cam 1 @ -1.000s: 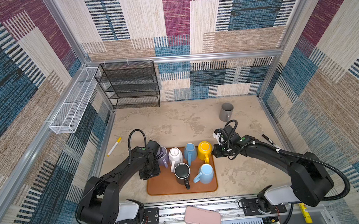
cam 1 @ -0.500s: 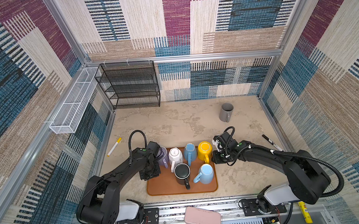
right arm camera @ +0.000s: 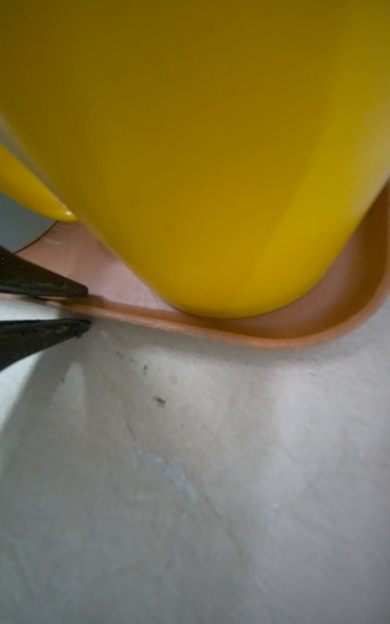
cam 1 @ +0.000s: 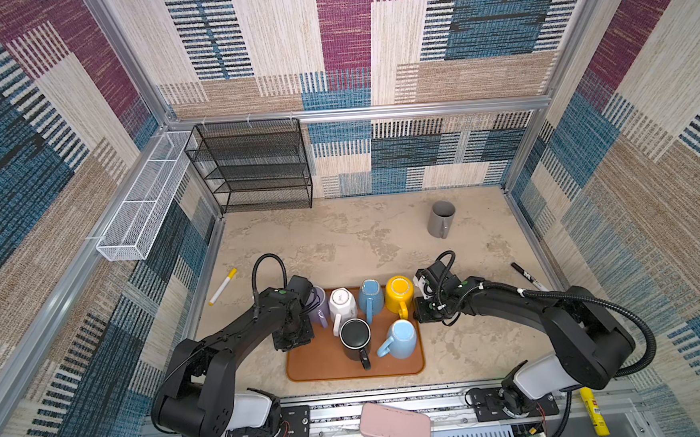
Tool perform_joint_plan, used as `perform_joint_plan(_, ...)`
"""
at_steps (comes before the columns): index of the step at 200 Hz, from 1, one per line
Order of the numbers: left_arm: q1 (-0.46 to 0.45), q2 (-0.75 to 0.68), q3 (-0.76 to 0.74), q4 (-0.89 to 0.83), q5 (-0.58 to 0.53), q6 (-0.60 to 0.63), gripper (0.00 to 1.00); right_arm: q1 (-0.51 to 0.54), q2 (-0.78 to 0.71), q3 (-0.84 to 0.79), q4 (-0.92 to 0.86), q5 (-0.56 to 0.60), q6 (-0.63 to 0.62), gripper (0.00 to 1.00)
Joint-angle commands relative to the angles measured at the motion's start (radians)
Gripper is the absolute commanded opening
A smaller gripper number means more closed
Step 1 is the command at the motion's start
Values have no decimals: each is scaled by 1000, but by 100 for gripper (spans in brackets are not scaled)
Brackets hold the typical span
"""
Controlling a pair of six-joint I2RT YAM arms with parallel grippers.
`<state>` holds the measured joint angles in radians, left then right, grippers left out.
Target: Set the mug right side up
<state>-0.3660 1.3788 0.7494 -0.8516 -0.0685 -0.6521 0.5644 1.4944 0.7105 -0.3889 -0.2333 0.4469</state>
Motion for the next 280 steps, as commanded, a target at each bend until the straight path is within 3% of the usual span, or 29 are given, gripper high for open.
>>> perform_joint_plan(1,4,-4,25,-53,-71,-20,37,2,4,-6,28,-14,-4,16)
perform_joint_plan(82,42,-24,7,-56,-114,-32,36,6,16,-5,25,-19,-3,12)
perform_joint_plan(114,51,-17,-18,-13,-74,-29,34,6,14,-3,19,-18,0,10)
perform_joint_plan(132,52,-9,-30,11,-52,-27,23,7,16,1,16,-16,1,7)
perform_joint_plan(210,52,28,-34,73,20,-6,18,6,31,20,7,-7,5,0)
perform_joint_plan(280,25,35,0,146,114,-34,13,2,76,75,-10,44,6,0)
